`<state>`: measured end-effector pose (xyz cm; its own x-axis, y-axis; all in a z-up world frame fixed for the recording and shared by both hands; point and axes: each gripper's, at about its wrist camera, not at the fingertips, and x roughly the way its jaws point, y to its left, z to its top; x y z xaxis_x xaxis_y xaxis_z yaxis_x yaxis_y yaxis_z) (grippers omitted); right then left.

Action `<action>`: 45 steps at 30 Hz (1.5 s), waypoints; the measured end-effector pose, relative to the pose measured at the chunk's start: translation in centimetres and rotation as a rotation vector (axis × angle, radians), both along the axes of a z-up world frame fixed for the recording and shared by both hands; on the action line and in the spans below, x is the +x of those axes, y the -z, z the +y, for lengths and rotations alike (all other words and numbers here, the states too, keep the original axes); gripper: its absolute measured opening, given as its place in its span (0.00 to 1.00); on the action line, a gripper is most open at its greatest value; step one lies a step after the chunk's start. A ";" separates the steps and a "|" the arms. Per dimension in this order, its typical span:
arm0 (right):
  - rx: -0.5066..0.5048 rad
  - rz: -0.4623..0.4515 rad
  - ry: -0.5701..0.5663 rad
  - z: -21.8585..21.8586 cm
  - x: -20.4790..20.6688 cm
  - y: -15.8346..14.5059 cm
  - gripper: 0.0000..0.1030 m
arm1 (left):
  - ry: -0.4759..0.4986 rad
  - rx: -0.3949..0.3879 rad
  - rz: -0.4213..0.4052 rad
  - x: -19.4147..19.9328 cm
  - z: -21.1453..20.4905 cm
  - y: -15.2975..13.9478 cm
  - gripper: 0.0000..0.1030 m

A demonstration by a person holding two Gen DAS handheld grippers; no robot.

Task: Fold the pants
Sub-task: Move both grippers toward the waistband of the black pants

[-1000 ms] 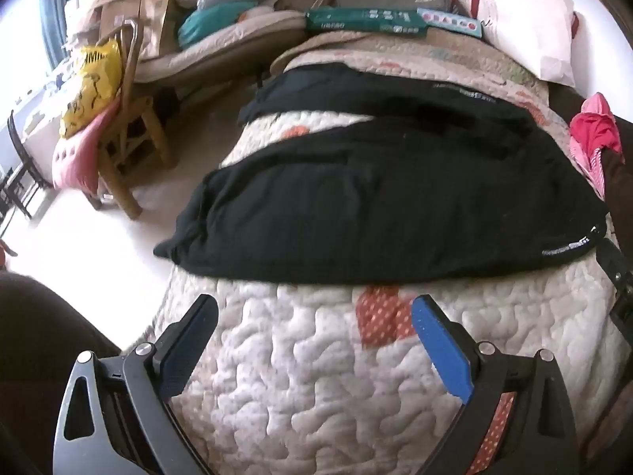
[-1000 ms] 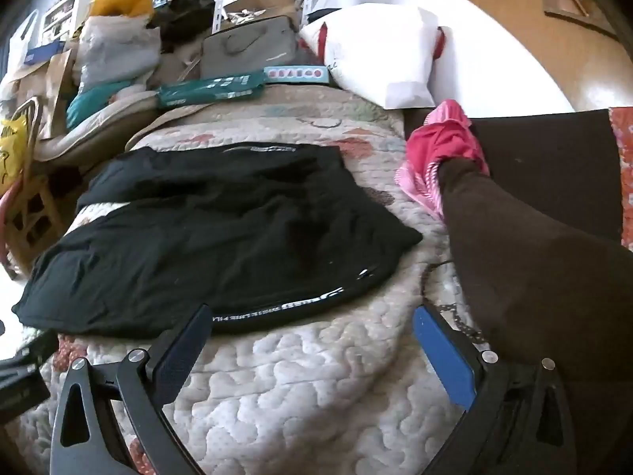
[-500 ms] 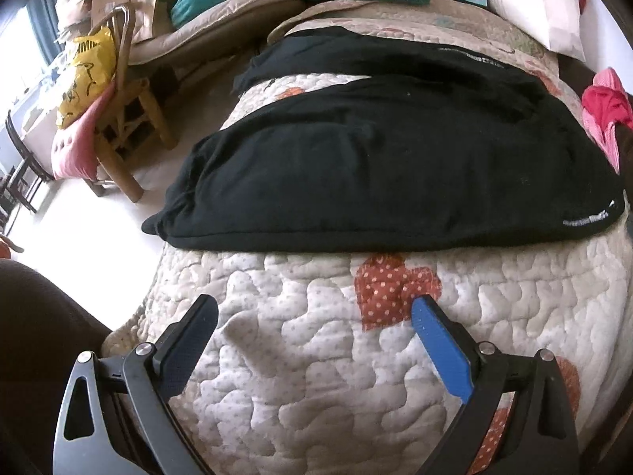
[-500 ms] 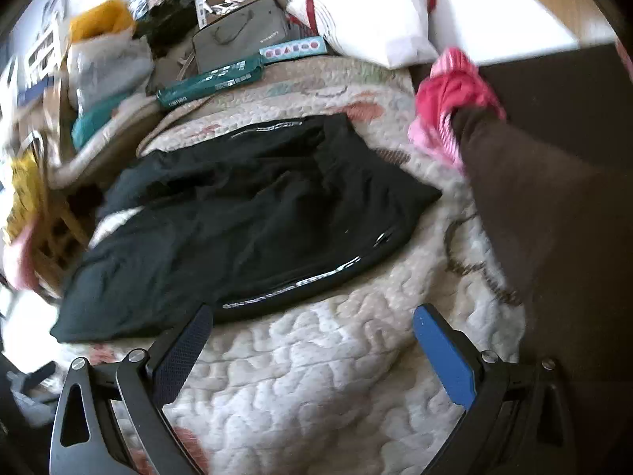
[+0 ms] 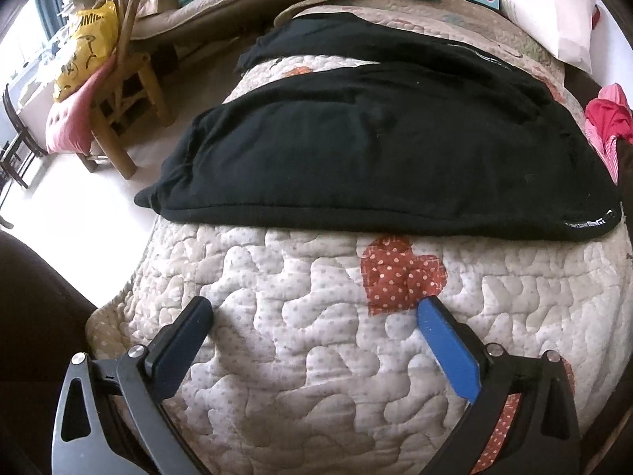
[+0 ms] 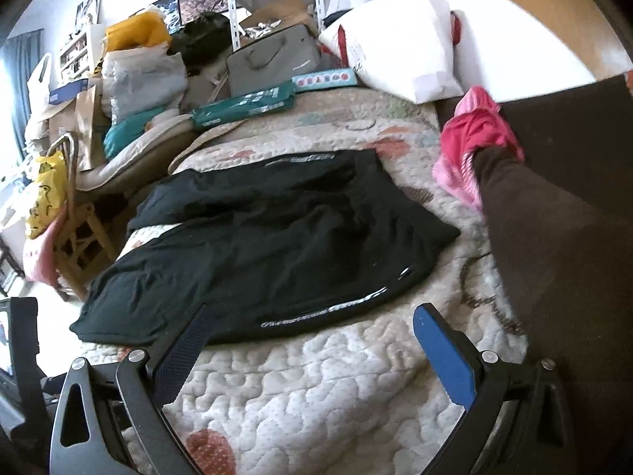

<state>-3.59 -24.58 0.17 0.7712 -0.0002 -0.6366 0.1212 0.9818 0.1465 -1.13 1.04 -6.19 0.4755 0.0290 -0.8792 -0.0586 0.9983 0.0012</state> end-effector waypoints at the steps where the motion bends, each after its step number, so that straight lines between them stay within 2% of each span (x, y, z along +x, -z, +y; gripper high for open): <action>1: 0.024 0.019 -0.020 0.0 0.2 0.2 1.00 | 0.001 -0.004 0.006 0.0 0.0 -0.1 1.00; 3: 0.006 0.039 -0.034 0.5 0.4 0.5 1.00 | 0.005 -0.019 0.013 0.2 0.2 -0.4 1.00; 6: -0.040 0.042 -0.038 1.2 0.5 0.5 1.00 | 0.015 -0.026 -0.022 0.1 0.3 -1.3 1.00; 9: -0.063 0.036 -0.020 1.2 0.4 0.3 1.00 | 0.023 0.007 -0.096 -0.3 0.1 -2.5 1.00; 13: -0.070 0.076 -0.012 1.0 0.8 0.5 1.00 | 0.053 0.049 -0.157 -0.8 -0.5 -3.6 1.00; 16: -0.078 0.099 -0.007 1.0 0.9 0.5 1.00 | 0.088 0.073 -0.184 -1.2 -1.2 -4.0 1.00; 21: -0.106 0.084 -0.023 1.6 0.6 0.0 1.00 | 0.126 0.094 -0.205 -1.3 -1.9 -4.9 1.00; 28: -0.124 0.059 -0.066 1.3 2.0 -3.0 1.00 | 0.152 0.091 -0.238 0.2 -2.1 -7.5 1.00; 36: -0.174 -0.017 -0.074 0.2 6.2 -8.2 1.00 | 0.110 0.042 -0.261 4.5 -0.7 -10.5 1.00; 41: -0.209 -0.038 -0.077 0.5 7.8 -8.9 1.00 | 0.088 0.054 -0.286 6.1 0.1 -11.0 1.00; 45: -0.226 -0.029 -0.086 1.0 8.3 -8.1 1.00 | 0.065 0.036 -0.268 7.0 0.8 -10.6 1.00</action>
<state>4.68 -23.58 8.29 0.7924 -0.0740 -0.6054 0.0346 0.9965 -0.0764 5.88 1.86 4.36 0.6929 0.0196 -0.7208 0.0030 0.9995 0.0301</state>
